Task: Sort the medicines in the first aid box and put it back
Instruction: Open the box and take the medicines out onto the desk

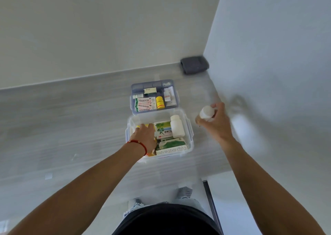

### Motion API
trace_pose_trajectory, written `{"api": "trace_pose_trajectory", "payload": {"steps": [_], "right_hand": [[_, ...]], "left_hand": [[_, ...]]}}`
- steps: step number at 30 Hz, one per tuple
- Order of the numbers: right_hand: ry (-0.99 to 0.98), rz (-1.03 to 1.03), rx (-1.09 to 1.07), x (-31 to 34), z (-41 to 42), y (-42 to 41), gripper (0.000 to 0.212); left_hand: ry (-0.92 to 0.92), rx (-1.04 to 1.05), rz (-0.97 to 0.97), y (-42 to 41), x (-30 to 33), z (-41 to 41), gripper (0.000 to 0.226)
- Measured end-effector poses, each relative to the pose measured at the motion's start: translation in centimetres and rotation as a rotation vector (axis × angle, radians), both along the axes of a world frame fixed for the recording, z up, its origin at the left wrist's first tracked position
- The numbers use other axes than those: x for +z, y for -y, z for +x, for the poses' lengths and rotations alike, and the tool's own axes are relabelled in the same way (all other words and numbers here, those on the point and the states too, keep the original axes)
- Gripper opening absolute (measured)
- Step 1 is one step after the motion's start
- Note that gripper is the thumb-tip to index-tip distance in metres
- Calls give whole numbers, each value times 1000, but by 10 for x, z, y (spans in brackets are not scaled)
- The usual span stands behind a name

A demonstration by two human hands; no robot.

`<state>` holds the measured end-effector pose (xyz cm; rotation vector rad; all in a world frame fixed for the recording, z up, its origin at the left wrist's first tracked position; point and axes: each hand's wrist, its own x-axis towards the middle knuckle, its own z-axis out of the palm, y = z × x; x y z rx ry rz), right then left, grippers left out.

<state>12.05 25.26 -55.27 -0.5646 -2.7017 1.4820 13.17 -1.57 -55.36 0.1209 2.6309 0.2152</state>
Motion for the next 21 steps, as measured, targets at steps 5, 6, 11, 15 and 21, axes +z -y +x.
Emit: {"api": "trace_pose_trajectory", "payload": {"steps": [5, 6, 11, 15, 21], "right_hand": [[146, 114, 98, -44, -9, -5, 52], [135, 149, 116, -46, -12, -4, 51], [146, 228, 218, -49, -16, -4, 54], [114, 134, 147, -30, 1, -10, 66], [-160, -50, 206, 36, 53, 20, 42]], "left_hand": [[8, 101, 59, 0, -6, 4, 47], [2, 117, 75, 0, -5, 4, 49], [-61, 192, 196, 0, 8, 7, 63], [-324, 78, 396, 8, 29, 19, 65], [-479, -118, 648, -14, 75, 11, 74]]}}
